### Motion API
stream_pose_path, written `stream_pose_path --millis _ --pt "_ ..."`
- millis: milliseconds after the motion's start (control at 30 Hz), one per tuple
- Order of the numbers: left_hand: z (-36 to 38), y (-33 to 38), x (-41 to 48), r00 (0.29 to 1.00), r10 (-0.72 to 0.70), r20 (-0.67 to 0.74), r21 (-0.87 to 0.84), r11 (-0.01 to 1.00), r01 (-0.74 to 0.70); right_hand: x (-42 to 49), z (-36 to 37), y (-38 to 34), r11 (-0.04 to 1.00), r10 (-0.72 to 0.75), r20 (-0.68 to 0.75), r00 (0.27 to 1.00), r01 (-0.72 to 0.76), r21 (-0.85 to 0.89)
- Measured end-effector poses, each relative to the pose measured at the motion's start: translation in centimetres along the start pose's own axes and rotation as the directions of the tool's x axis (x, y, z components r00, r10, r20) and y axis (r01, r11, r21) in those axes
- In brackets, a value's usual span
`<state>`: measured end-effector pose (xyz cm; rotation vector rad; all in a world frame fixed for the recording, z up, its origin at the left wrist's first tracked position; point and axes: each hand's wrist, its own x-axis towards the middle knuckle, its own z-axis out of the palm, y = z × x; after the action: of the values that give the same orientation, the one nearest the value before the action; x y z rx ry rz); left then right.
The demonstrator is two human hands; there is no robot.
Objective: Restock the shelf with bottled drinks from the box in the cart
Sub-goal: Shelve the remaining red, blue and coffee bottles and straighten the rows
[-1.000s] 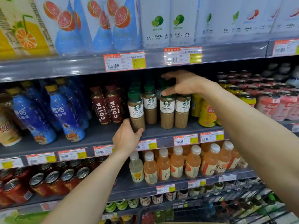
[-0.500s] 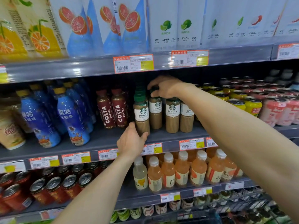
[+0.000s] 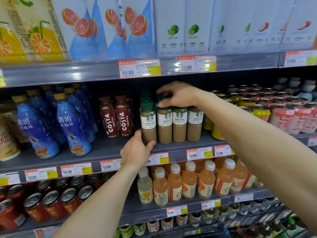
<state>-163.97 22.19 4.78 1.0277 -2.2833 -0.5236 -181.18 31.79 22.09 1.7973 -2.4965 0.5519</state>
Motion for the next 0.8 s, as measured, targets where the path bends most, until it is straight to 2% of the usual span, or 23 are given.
stream_pose_path --millis 67,133,200,267,300,367,467,567,633,700,800 --pt "0.0 0.0 0.0 1.0 -0.009 -0.001 -0.002 1.0 0.009 -1.2 -0.5 0.7 0.994 0.065 -0.126 0.99 -0.053 0.093" --pt "0.0 -0.1 0.0 1.0 -0.008 0.005 -0.004 1.0 0.008 -3.3 -0.6 2.1 0.979 0.124 -0.334 0.934 -0.06 0.193" --pt "-0.1 -0.1 0.1 1.0 -0.007 0.008 -0.002 1.0 0.007 -6.0 0.4 3.8 0.958 0.198 -0.538 0.82 -0.046 0.284" --pt "-0.1 -0.1 0.0 1.0 0.004 0.008 0.01 1.0 -0.004 -8.3 2.5 5.6 0.924 0.307 -0.629 0.714 -0.066 0.376" --pt "-0.1 -0.1 0.0 1.0 0.011 0.008 0.011 1.0 -0.011 -9.2 3.6 6.4 0.898 0.37 -0.61 0.701 -0.101 0.429" --pt "-0.1 -0.2 0.1 1.0 0.012 0.021 0.01 1.0 -0.012 -10.1 5.3 7.5 0.838 0.465 -0.512 0.722 -0.172 0.519" --pt "-0.2 -0.5 0.6 0.998 -0.003 0.068 -0.033 0.999 0.006 -9.8 5.4 8.0 0.784 0.495 -0.497 0.713 -0.12 0.61" --pt "-0.7 -1.2 1.7 0.993 -0.033 0.111 -0.216 0.975 0.057 -8.4 3.5 8.0 0.782 0.486 -0.559 0.672 -0.05 0.621" --pt "-1.2 -1.7 2.7 0.994 -0.051 0.102 -0.373 0.924 0.085 -6.8 2.2 8.4 0.782 0.481 -0.551 0.681 -0.049 0.622" --pt "-1.5 -2.2 3.7 0.996 -0.08 0.049 -0.485 0.869 0.094 -4.8 1.2 9.0 0.747 0.512 -0.495 0.701 -0.079 0.66" --pt "-1.7 -2.4 5.1 0.997 -0.067 0.045 -0.529 0.845 0.081 -2.0 0.2 9.3 0.647 0.589 -0.344 0.732 -0.172 0.743"
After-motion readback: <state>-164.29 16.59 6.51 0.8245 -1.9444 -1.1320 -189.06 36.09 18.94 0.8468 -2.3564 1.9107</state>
